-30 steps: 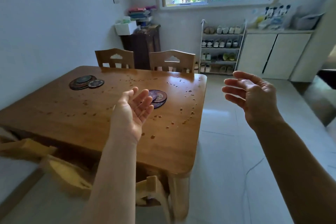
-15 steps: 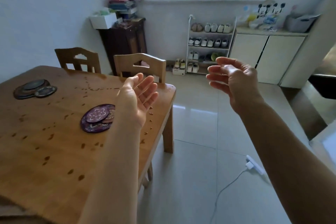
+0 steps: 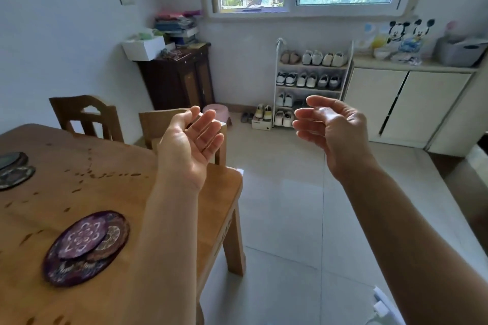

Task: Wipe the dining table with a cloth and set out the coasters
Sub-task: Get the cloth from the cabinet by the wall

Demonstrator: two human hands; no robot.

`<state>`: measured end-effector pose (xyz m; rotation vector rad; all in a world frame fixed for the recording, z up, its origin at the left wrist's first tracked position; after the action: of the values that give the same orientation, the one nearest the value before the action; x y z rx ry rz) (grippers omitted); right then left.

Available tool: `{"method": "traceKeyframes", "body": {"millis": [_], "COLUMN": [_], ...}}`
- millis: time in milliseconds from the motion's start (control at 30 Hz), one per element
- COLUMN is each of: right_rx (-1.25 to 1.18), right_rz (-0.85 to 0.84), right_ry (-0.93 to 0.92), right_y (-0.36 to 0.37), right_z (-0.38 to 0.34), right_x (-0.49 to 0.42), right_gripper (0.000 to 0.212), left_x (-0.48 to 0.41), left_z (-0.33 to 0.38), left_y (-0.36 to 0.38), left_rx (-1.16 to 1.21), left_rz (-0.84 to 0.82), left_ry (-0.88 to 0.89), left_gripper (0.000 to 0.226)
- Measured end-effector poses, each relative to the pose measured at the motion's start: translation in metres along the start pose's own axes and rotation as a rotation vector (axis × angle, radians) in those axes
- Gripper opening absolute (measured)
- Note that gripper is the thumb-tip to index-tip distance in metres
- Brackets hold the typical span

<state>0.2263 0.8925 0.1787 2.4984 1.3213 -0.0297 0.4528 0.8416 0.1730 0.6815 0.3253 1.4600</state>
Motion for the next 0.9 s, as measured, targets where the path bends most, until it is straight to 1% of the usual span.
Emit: {"method": "traceKeyframes", "body": {"millis": [200, 533, 733, 900], "right_rx": [0.016, -0.094, -0.089, -0.056], "right_rz": [-0.045, -0.08, -0.175, -0.276], "right_ry": [0.018, 0.086, 0.095, 0.111], "right_y": [0.021, 0.053, 0.073, 0.092], "right_z": [0.018, 0.062, 0.09, 0.102], "right_x": [-0.137, -0.297, -0.418, -0.538], "right_gripper": [0.026, 0.025, 0.025, 0.025], "left_x": [-0.121, -0.264, -0.36, -0.458], "left_z": [-0.004, -0.012, -0.019, -0.022], "left_y": [0.054, 0.109, 0.136, 0.184], "left_rx": [0.036, 0.017, 0.077, 0.17], "left_rz": [0.045, 0.091, 0.172, 0.227], "left_ry": [0.001, -0.003, 0.039, 0.09], "left_gripper": [0.019, 0.02, 0.019, 0.018]}}
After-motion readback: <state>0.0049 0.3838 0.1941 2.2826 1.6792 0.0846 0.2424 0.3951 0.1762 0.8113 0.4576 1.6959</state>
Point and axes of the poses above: each hand's wrist, its own x-axis away from the middle knuckle, its own y-axis out of the palm, z = x × y, the point moved 4 cm from there along -x, towards the middle knuckle, and after that the axes turned 5 degrees about -y, right-handed, at the moved point
